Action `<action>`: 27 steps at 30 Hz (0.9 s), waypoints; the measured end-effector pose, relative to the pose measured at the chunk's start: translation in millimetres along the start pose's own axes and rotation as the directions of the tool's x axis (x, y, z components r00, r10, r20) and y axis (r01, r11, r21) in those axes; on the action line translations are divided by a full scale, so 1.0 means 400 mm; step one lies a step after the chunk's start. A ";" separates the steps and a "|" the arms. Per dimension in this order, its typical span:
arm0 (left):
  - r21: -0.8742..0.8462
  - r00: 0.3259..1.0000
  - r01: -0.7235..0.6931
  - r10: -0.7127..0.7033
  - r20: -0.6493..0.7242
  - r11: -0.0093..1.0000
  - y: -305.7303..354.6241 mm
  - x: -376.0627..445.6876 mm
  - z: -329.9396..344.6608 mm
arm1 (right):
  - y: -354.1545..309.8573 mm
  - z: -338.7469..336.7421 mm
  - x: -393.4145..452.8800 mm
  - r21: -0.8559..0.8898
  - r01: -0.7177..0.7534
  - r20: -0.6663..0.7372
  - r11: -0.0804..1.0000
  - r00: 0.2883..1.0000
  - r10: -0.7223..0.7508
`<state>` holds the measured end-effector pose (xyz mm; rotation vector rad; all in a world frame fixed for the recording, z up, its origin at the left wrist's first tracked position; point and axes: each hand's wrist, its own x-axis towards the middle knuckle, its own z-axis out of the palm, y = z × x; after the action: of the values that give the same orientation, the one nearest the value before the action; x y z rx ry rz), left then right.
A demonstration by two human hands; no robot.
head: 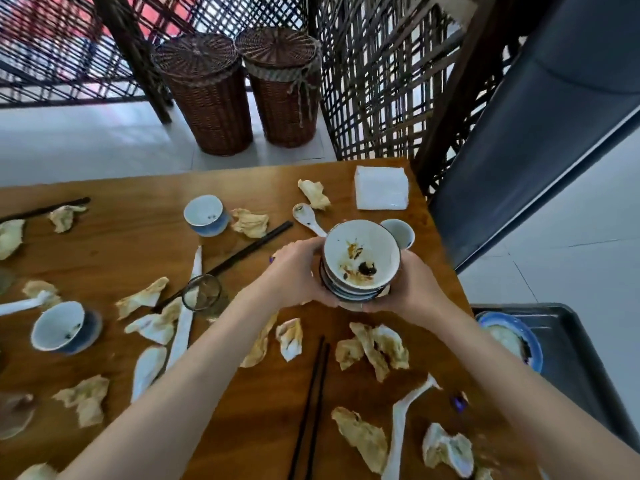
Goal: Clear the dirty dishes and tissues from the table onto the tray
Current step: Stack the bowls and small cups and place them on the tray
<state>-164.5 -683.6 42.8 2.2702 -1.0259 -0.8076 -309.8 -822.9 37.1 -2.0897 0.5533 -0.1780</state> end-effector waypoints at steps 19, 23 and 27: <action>-0.140 0.999 0.012 -0.019 -0.051 0.990 -0.041 0.021 0.088 | 0.124 0.017 0.020 -0.065 -0.090 0.042 0.994 0.995 0.093; 0.038 1.000 0.013 -0.012 -0.005 0.999 -0.041 0.031 0.097 | 0.123 0.019 0.016 -0.030 -0.093 0.082 0.995 0.992 0.095; 0.256 0.996 0.081 -0.074 -0.040 0.963 -0.043 0.037 0.125 | 0.127 0.031 0.016 -0.034 -0.104 0.130 0.994 0.986 0.107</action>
<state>-183.1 -695.8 -7.5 2.5473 -1.0878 -0.7029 -316.0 -840.0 -12.4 -2.0746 0.5870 0.0282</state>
